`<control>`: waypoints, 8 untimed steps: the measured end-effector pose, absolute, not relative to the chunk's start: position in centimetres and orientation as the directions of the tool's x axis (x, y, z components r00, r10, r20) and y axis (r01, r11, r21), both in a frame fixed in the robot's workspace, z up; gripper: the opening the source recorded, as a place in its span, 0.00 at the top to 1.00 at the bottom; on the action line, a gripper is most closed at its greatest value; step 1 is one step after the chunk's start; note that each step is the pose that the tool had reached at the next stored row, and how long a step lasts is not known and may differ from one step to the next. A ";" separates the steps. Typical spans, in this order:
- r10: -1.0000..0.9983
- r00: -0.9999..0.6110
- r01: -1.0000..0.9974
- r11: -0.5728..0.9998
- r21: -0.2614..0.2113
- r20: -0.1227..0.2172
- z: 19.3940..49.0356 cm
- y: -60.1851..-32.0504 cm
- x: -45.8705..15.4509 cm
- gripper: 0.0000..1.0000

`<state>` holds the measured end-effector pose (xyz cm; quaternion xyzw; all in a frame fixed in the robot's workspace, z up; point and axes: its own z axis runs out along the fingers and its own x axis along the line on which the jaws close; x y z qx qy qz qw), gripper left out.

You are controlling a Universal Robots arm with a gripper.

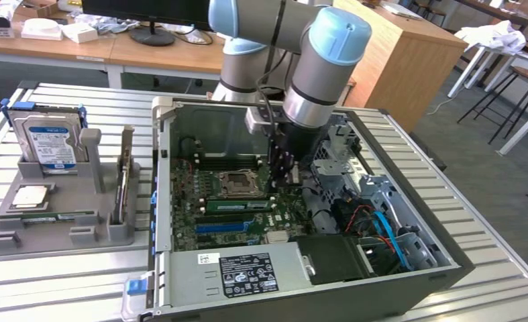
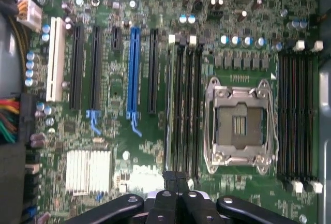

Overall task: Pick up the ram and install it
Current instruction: 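Press down the ram until it locks into place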

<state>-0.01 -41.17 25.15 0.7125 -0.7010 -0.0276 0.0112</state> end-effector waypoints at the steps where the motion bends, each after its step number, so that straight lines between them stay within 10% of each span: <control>1: -1.000 0.015 -0.998 -0.017 0.055 -0.024 25.1 -41.2 -0.3 0.90; 8: -1.000 0.015 -0.998 -0.016 0.055 -0.024 25.1 -41.2 -2.7 0.90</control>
